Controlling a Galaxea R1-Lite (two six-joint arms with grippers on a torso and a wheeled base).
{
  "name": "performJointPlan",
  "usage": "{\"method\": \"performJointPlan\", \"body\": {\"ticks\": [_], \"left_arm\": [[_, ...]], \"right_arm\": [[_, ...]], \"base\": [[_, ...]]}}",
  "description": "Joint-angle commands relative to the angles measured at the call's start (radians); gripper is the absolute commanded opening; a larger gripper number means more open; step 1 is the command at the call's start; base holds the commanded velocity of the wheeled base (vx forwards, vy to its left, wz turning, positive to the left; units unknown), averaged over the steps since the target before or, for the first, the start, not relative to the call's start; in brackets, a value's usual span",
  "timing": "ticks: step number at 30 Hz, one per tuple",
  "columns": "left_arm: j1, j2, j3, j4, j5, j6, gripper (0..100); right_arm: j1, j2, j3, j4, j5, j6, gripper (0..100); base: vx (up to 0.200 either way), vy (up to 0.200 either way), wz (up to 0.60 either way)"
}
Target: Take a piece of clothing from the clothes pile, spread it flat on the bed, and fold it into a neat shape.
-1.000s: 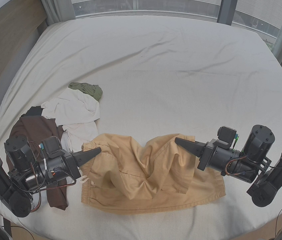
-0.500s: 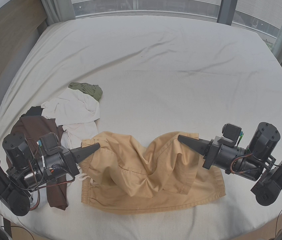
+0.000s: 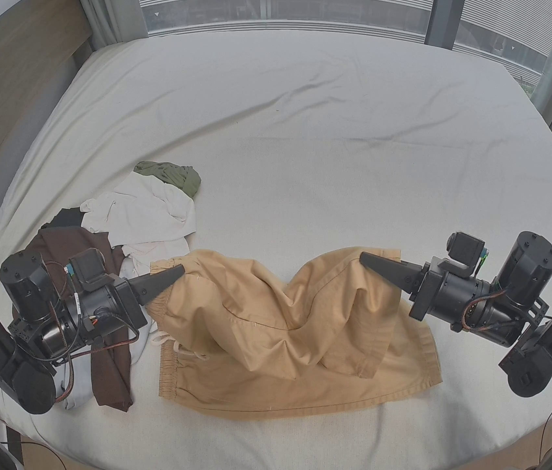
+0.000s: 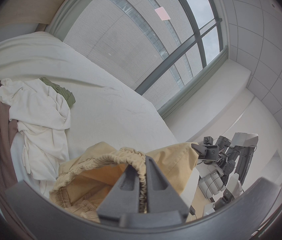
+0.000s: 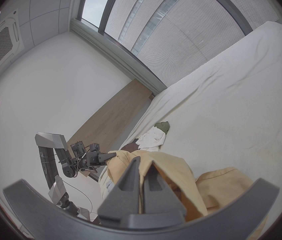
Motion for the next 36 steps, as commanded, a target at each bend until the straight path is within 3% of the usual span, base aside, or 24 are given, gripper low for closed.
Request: {"method": "performJointPlan", "body": {"ticks": [1,10,36], "left_arm": [[0.011,-0.002,-0.005,-0.002,0.0,0.0,0],[0.043,-0.028,-0.038,-0.002,0.0,-0.094,0],[0.11,-0.017,-0.059,-0.002,0.0,-0.089,0]], "right_arm": [[-0.014,-0.006,-0.006,-0.002,0.001,0.013,0],[-0.07,-0.028,-0.024,-0.002,0.03,0.074,0],[-0.2,-0.035,-0.062,-0.002,0.072,0.106,0]], "base": [[0.0,0.0,0.0],[0.0,0.0,0.0],[0.0,0.0,0.0]]}}
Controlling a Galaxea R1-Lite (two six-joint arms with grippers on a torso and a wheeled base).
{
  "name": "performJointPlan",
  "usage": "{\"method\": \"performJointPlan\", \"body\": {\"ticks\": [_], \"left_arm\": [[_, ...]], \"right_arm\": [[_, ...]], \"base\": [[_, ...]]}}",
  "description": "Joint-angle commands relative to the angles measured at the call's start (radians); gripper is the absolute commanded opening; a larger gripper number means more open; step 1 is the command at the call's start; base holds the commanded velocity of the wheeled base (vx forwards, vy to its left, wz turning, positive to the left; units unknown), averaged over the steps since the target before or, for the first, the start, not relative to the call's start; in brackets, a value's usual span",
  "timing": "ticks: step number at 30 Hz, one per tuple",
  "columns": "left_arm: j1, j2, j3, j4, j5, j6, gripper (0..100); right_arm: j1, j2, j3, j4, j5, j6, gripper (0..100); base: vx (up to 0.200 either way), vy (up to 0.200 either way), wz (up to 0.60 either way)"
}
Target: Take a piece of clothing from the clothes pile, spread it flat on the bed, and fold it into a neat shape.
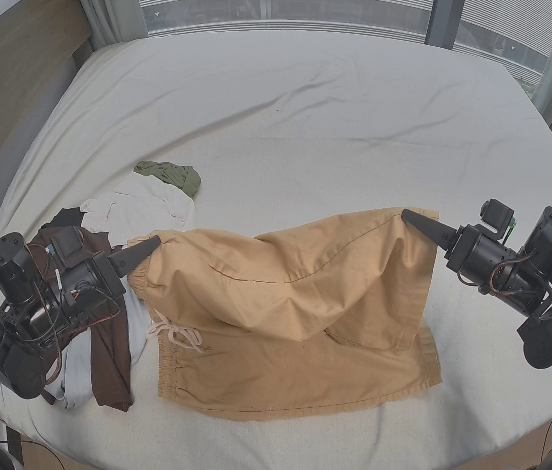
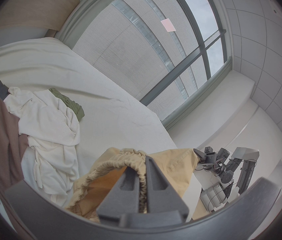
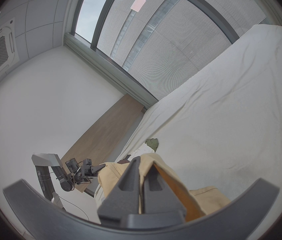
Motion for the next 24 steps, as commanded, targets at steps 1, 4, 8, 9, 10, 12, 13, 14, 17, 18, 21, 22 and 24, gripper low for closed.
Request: {"method": "performJointPlan", "body": {"ticks": [1,4,8,9,10,12,13,14,17,18,21,22,24], "left_arm": [[0.021,0.005,-0.002,-0.002,-0.002,0.0,0],[0.033,0.001,-0.006,-0.002,-0.005,-0.002,0],[0.044,0.002,-0.01,-0.002,-0.006,-0.002,0],[0.044,0.002,-0.01,-0.002,-0.006,-0.002,0],[0.044,0.002,-0.01,-0.002,-0.006,-0.002,0],[0.044,0.004,-0.011,-0.002,-0.006,-0.002,0],[0.044,0.002,-0.014,-0.002,-0.006,-0.002,0],[0.044,0.002,-0.016,-0.002,-0.006,0.0,0],[0.053,-0.002,-0.017,-0.002,-0.006,0.0,0],[0.055,-0.002,-0.019,-0.002,-0.006,0.0,0],[0.066,0.005,-0.028,-0.002,-0.006,0.003,0],[0.07,0.005,-0.031,-0.001,-0.006,0.001,0],[0.072,0.005,-0.033,-0.002,-0.006,0.001,0]], "right_arm": [[-0.02,-0.002,-0.007,0.0,0.004,0.001,0],[-0.025,-0.011,-0.011,0.001,0.004,0.002,0],[-0.038,-0.016,-0.022,0.001,0.004,0.019,0],[-0.042,-0.016,-0.025,0.0,0.004,0.021,0],[-0.046,-0.016,-0.027,0.001,0.004,0.021,0],[-0.057,-0.016,-0.028,0.0,0.004,0.019,0],[-0.06,-0.016,-0.028,0.001,0.004,0.019,0],[-0.061,-0.016,-0.03,0.0,0.004,0.019,0],[-0.068,-0.017,-0.034,0.0,0.01,0.021,0],[-0.068,-0.017,-0.034,0.001,0.012,0.021,0],[-0.069,-0.029,-0.036,0.001,0.013,0.024,0],[-0.069,-0.033,-0.036,0.001,0.013,0.028,0],[-0.077,-0.036,-0.036,0.001,0.015,0.034,0]], "base": [[0.0,0.0,0.0],[0.0,0.0,0.0],[0.0,0.0,0.0],[0.0,0.0,0.0],[0.0,0.0,0.0],[0.0,0.0,0.0],[0.0,0.0,0.0],[0.0,0.0,0.0],[0.0,0.0,0.0],[0.0,0.0,0.0],[0.0,0.0,0.0],[0.0,0.0,0.0],[0.0,0.0,0.0]]}}
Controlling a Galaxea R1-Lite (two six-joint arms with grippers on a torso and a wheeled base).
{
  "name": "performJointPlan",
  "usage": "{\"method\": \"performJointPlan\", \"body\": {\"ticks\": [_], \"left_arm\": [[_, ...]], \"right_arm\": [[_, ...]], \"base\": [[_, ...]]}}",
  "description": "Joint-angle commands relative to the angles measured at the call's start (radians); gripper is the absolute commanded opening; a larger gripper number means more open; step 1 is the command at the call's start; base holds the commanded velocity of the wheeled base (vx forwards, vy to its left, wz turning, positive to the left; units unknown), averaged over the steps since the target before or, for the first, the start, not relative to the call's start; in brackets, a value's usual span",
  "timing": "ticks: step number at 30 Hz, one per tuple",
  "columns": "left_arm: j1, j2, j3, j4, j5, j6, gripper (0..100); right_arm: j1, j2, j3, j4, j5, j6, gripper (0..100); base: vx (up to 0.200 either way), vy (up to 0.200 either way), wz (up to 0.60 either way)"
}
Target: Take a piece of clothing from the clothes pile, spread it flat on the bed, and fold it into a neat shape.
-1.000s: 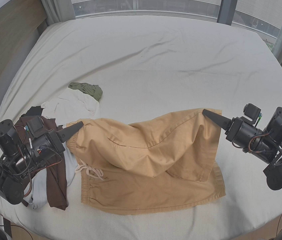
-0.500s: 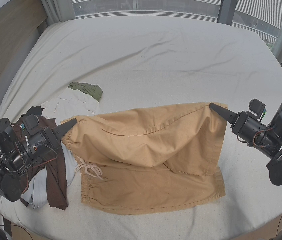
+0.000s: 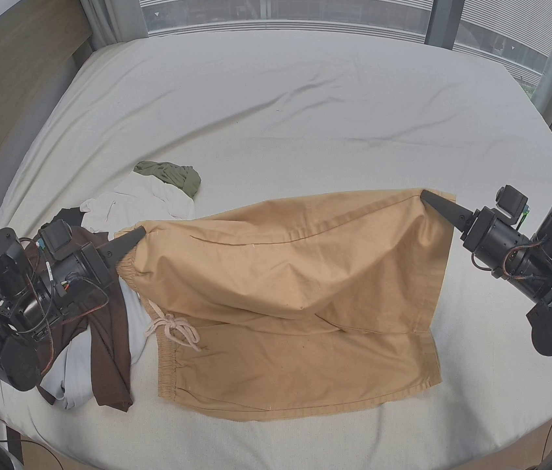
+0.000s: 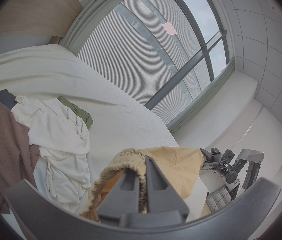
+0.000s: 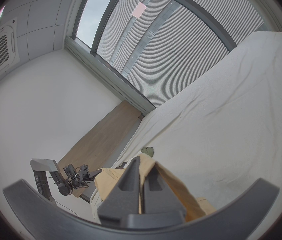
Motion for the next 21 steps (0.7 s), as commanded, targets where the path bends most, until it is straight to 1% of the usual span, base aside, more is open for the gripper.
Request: {"method": "performJointPlan", "body": {"ticks": [1,13,21], "left_arm": [[0.007,0.004,-0.006,-0.002,0.0,0.0,0],[0.009,-0.003,-0.006,-0.002,0.0,0.0,0],[0.009,-0.005,-0.007,-0.002,0.0,0.0,0]], "right_arm": [[-0.007,-0.011,-0.001,0.0,0.002,0.002,0],[-0.016,-0.016,-0.007,0.0,0.002,0.004,0],[-0.03,-0.04,-0.009,0.0,0.022,0.016,0]], "base": [[0.0,0.0,0.0],[0.0,0.0,0.0],[0.0,0.0,0.0]]}}
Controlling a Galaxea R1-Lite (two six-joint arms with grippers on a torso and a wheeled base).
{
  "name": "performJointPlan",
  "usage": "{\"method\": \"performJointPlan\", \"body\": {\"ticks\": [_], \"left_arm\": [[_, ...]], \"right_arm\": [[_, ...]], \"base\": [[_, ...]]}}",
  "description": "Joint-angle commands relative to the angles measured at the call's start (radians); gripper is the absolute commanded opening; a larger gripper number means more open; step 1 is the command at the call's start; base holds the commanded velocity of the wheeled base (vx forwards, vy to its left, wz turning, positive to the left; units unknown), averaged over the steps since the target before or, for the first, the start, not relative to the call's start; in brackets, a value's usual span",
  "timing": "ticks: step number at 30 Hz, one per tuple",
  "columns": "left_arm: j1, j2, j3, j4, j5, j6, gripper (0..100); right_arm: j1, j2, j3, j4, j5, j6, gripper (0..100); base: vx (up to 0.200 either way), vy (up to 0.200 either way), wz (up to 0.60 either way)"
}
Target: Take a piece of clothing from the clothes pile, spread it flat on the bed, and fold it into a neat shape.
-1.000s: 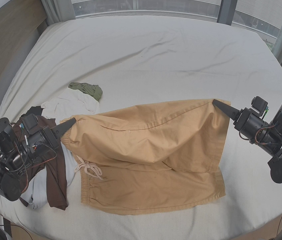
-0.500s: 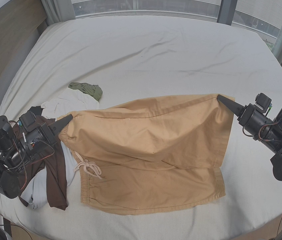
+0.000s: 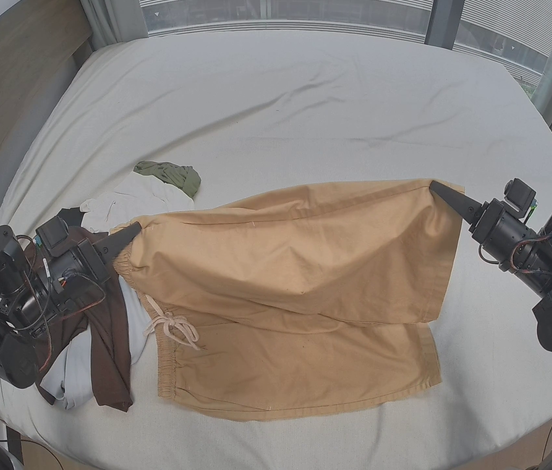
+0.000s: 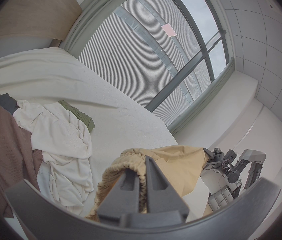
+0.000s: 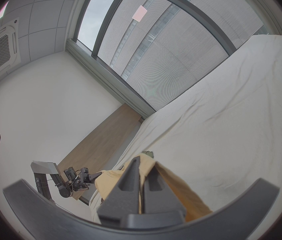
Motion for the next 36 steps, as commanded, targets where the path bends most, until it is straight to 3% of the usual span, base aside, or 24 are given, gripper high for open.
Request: {"method": "performJointPlan", "body": {"ticks": [1,19,36], "left_arm": [[0.0,-0.001,0.0,-0.002,0.0,-0.001,0],[0.033,-0.015,-0.031,-0.004,0.0,-0.001,0],[0.017,-0.094,-0.027,-0.002,0.0,-0.013,0]], "right_arm": [[-0.002,-0.014,0.0,-0.003,0.005,0.006,0],[-0.067,-0.026,-0.019,0.0,0.036,0.025,0],[-0.048,-0.072,-0.01,-0.003,0.038,0.023,0]], "base": [[0.0,0.0,0.0],[0.0,0.0,0.0],[0.0,0.0,0.0]]}}
